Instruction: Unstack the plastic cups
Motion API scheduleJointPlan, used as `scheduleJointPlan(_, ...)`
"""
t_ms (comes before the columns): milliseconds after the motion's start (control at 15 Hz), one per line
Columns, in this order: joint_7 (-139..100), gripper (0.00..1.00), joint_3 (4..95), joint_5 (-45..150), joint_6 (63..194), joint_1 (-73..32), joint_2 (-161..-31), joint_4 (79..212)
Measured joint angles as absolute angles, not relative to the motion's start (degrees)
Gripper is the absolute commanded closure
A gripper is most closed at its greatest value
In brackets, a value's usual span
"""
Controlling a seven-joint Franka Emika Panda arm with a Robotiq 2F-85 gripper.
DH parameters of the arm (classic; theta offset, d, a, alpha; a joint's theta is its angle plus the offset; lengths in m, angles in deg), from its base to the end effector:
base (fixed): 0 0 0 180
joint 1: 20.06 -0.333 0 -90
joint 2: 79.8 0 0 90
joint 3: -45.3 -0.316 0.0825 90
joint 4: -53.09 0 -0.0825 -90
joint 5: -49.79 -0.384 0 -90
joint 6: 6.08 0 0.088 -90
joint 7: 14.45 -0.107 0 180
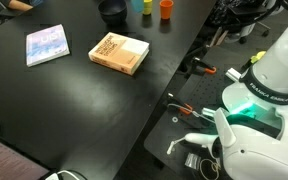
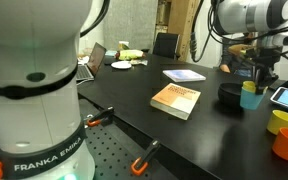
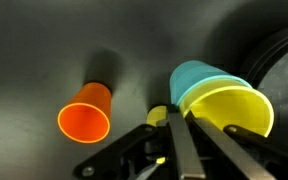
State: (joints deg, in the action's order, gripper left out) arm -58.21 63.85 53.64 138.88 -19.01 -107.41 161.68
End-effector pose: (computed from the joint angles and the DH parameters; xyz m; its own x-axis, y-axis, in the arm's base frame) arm 0.6168 -0.2038 0.2769 0.5207 -0.8158 0.2515 -0.8465 -0.5317 0.0279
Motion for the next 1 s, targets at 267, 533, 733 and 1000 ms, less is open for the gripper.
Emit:
scheduleJointPlan(267,-58.1,0.98,63.4,52.7,139.5,-17.8,-109.1,163.4)
scheduleJointPlan(533,-57.1,0.98,62.1,50.1,139.5,-15.7,-110.9,163.4)
scheduleJointPlan(733,-55.6,0.97,61.2,48.0,140.1,-14.5,-112.1,163.4)
scheduleJointPlan(1000,-54.6,0.62,61.0,46.5,140.6,-14.1,-113.0,163.2)
